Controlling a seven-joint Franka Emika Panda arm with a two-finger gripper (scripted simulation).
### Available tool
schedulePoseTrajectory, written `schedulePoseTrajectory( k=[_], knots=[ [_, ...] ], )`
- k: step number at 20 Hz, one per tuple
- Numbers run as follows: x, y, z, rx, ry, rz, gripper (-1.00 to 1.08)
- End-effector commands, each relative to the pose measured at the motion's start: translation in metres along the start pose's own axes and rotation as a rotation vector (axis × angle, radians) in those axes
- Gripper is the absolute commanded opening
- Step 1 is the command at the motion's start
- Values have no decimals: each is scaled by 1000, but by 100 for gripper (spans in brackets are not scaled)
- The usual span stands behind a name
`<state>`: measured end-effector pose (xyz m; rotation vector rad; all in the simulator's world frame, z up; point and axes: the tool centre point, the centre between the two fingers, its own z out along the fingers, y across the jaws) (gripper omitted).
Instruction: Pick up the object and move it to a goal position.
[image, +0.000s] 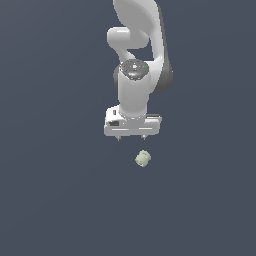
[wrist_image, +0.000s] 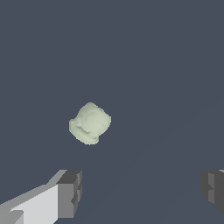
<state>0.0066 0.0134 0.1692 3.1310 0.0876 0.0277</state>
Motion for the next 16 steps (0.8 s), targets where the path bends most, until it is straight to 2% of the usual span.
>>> schedulePoseTrajectory(
  k=[1,10,16],
  knots=[
    [0,0,0,0,0,0,100],
    [-2,15,6,-28,-16,-34,100],
    [-2,14,6,-28,-16,-29,100]
  ],
)
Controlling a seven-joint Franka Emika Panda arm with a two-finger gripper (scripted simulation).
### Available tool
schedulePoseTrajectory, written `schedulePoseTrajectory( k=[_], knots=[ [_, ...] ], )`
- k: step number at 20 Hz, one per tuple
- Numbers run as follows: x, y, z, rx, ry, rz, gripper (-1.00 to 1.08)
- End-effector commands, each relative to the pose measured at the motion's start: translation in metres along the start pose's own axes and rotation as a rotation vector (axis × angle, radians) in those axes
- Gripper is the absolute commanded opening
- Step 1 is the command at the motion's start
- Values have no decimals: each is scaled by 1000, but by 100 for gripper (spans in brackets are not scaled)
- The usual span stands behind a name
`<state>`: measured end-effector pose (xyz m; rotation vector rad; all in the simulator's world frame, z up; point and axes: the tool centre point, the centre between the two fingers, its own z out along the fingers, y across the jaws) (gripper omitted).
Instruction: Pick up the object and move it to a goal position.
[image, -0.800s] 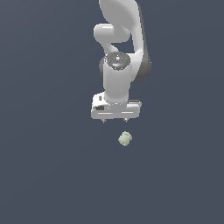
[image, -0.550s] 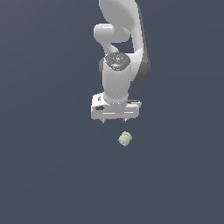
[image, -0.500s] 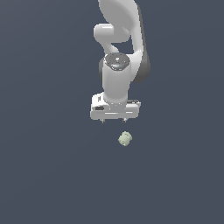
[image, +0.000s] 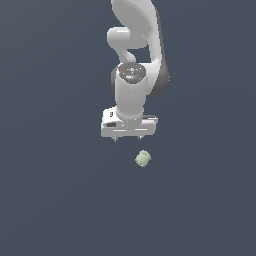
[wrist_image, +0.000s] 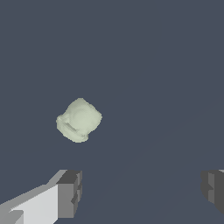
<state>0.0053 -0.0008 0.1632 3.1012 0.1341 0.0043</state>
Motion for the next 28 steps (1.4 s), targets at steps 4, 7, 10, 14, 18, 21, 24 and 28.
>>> schedulePoseTrajectory(
  k=[4,7,10,14,18,21,24,28],
  knots=[
    [1,-2,2,2,0,24,100],
    [3,-5,5,4,0,53,100],
    [5,-9,9,7,-1,93,100],
    [9,-17,16,12,-1,164,100],
    [14,-26,25,17,-3,254,100],
    [18,-33,32,22,-4,328,100],
    [21,-41,40,25,-6,402,100],
    [26,-51,50,29,-8,500,100]
  ],
)
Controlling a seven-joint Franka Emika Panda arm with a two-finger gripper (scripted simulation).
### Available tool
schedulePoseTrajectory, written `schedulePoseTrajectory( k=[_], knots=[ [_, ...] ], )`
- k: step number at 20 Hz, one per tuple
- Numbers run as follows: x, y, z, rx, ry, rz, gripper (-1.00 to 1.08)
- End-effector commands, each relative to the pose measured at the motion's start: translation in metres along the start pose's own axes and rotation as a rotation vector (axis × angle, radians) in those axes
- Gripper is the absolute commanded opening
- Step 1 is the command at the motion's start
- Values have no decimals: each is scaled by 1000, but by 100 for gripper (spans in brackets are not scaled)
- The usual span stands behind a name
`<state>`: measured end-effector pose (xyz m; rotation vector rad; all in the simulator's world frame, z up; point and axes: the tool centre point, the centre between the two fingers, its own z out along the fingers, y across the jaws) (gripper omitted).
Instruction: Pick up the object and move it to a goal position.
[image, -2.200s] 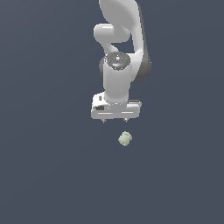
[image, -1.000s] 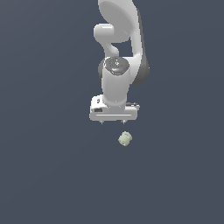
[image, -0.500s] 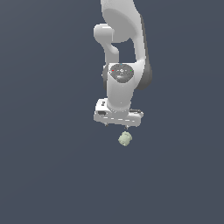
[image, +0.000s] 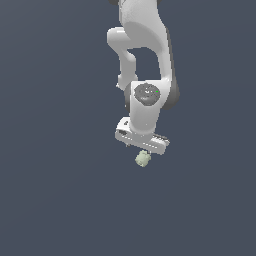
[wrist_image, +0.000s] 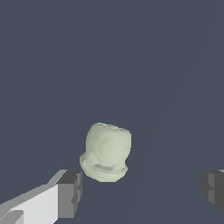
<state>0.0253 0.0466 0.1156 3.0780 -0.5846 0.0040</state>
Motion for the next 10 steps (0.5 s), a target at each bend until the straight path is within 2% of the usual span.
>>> schedulePoseTrajectory(
  k=[1,10],
  knots=[
    [0,-6,6,2,-1,60,100],
    [-2,-22,21,6,-4,202,100]
  ],
)
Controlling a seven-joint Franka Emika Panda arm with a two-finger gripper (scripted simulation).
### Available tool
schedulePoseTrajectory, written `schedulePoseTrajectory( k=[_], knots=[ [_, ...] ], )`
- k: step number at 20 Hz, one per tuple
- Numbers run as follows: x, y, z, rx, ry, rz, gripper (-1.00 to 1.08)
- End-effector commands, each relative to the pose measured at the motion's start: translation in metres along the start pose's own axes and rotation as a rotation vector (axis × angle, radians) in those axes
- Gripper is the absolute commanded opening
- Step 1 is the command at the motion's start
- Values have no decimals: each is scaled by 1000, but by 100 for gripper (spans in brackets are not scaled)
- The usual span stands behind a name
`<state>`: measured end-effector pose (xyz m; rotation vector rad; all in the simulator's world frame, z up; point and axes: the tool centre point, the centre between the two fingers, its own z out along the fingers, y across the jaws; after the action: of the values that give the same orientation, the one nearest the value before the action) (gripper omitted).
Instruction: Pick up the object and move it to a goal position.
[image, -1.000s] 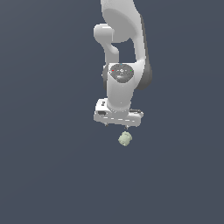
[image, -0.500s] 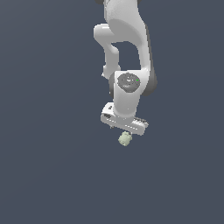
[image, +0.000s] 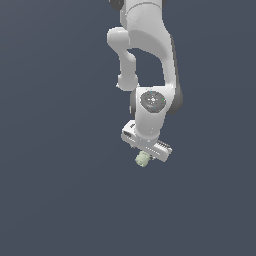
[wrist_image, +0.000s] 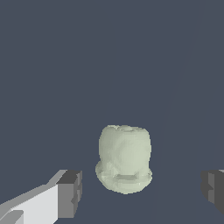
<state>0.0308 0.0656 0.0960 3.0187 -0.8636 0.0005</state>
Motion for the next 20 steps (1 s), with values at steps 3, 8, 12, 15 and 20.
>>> schedulePoseTrajectory(
  k=[3,8,12,15,20],
  knots=[
    [-1,-4,5,1,-1,45,100],
    [-2,-6,6,2,-1,61,100],
    [-2,-6,10,1,-1,56,100],
    [-2,-6,21,1,-1,58,100],
    [-3,-5,47,2,-1,60,100]
  ],
)
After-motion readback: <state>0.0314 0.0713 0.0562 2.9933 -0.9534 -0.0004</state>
